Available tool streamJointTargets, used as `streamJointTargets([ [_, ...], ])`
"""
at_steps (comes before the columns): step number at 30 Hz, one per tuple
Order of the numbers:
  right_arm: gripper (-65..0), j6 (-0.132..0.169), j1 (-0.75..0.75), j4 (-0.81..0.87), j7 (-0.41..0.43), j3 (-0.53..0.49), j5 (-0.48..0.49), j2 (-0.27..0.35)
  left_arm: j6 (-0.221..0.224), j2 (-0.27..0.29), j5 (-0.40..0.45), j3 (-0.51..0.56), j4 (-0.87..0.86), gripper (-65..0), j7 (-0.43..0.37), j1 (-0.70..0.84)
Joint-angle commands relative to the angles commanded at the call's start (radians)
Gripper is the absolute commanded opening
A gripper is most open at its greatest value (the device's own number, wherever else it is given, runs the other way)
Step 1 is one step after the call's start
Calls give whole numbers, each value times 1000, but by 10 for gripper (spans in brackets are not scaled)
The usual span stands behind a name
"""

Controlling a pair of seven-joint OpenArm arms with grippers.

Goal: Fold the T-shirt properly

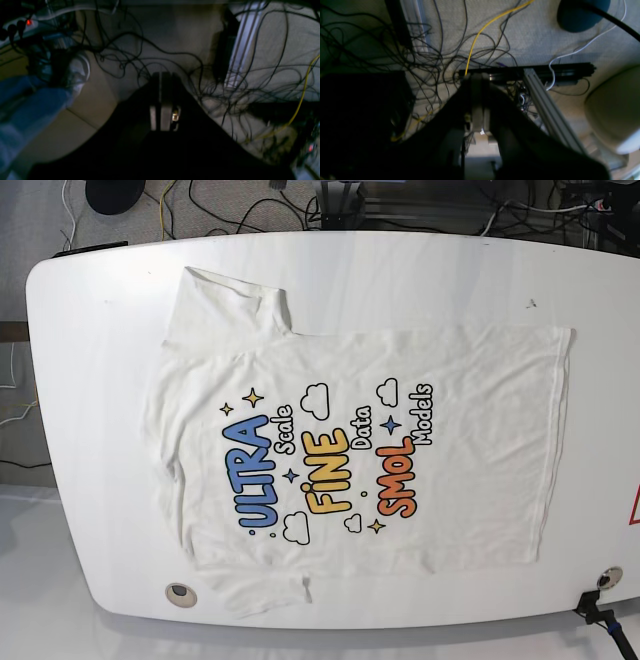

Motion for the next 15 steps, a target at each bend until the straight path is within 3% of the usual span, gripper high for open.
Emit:
streamJointTargets([
  [7,-650,0,-196,265,7,0,18,85,-31,-27,-27,-12,278,-650,34,155],
  [15,-650,-3,-448,617,13,24,38,156,-91,-119,-93,-55,665,-650,79,370],
])
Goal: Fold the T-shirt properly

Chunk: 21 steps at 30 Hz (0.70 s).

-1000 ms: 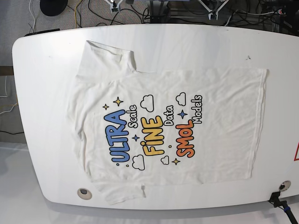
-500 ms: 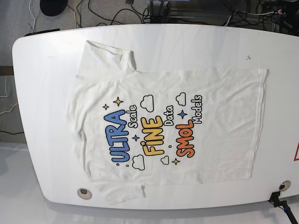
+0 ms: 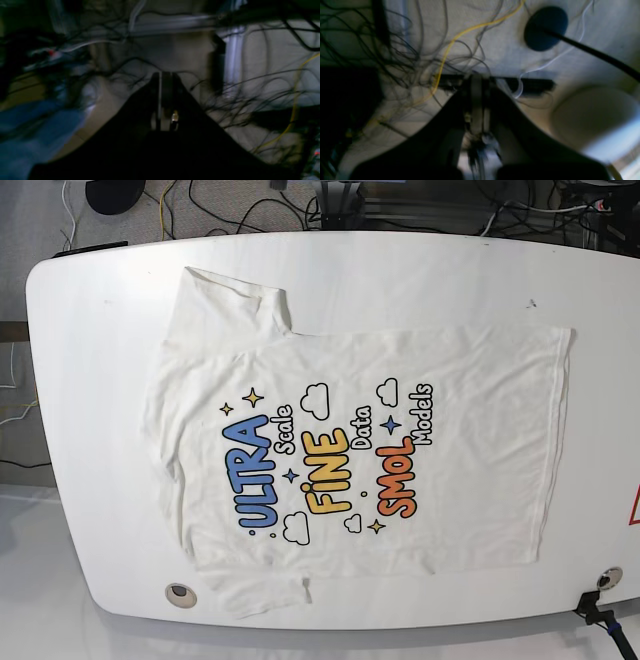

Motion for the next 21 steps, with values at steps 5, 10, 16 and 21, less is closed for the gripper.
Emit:
streamJointTargets([
  [5,-650,-1,-150,209,2,51,24,20,-40,-68,-73,-15,204,-650,-11,144],
  [10,-650,3,-238,335,-1,110,32,34,-44,-76,-69,-34,306,-650,-20,209],
  [16,-650,3,-327,544,-28,190,33,49,-49,-90,-66,-129,601,-650,23,332],
  [21,-650,7,-325,721,-94,225,73,45,-51,-91,-71,-234,783,-650,50,387],
])
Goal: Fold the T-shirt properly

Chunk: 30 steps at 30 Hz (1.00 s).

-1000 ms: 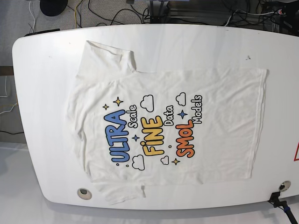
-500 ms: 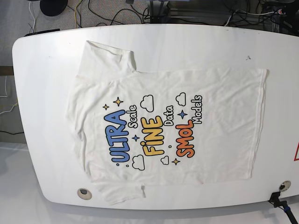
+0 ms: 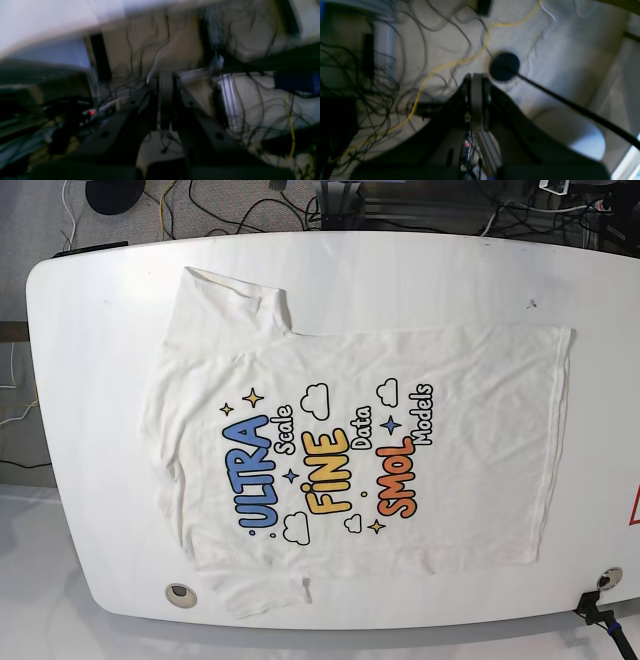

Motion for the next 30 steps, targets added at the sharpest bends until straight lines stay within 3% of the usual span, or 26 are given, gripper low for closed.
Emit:
streamJointTargets([
  [4,-650,4,13,157,-9,16,66,1,-59,8,-19,-102,100,-650,40,-7],
  [9,-650,24,110,248,-68,84,154,-3,-230,9,-63,-153,143,-650,82,-94],
  [12,-650,75,217,240,-142,126,195,-10,-322,12,-99,-165,139,-650,113,-184],
  [14,-650,117,289,229,-182,143,214,-19,-354,16,-121,-174,135,-640,140,-254],
  [17,-650,181,389,219,-236,168,226,-36,-369,14,-141,-180,123,-637,163,-336],
  [18,-650,158,356,235,-204,163,223,-20,-347,10,-124,-182,151,-650,141,-267],
  [21,-650,161,397,230,-215,177,223,-18,-342,5,-125,-194,147,-625,150,-288],
  [27,-650,170,483,217,-276,187,222,-17,-318,4,-146,-213,107,-430,143,-312],
  [30,-650,185,543,216,-336,189,265,-8,-306,2,-191,-231,75,-409,148,-336],
])
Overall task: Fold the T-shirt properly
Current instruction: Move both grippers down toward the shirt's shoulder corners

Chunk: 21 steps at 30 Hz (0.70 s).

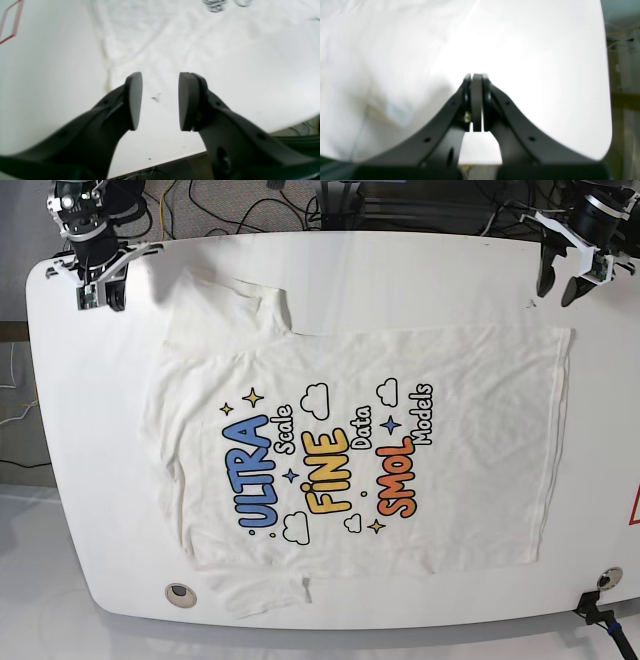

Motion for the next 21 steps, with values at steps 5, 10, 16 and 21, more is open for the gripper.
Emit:
streamJointTargets([
  [5,-650,15,89,-10,-100,7,91,12,-70,-3,-122,-26,-35,-404,83,-71],
  [10,-650,20,145,-11,-143,13,110,10,-145,6,-248,-49,-48,-409,169,-146],
  [16,-650,23,170,-18,-138,16,112,11,-142,55,-294,-54,-55,-435,210,-219],
  [21,-650,4,187,-20,-120,18,109,9,-168,51,-279,-56,-48,-420,181,-185],
])
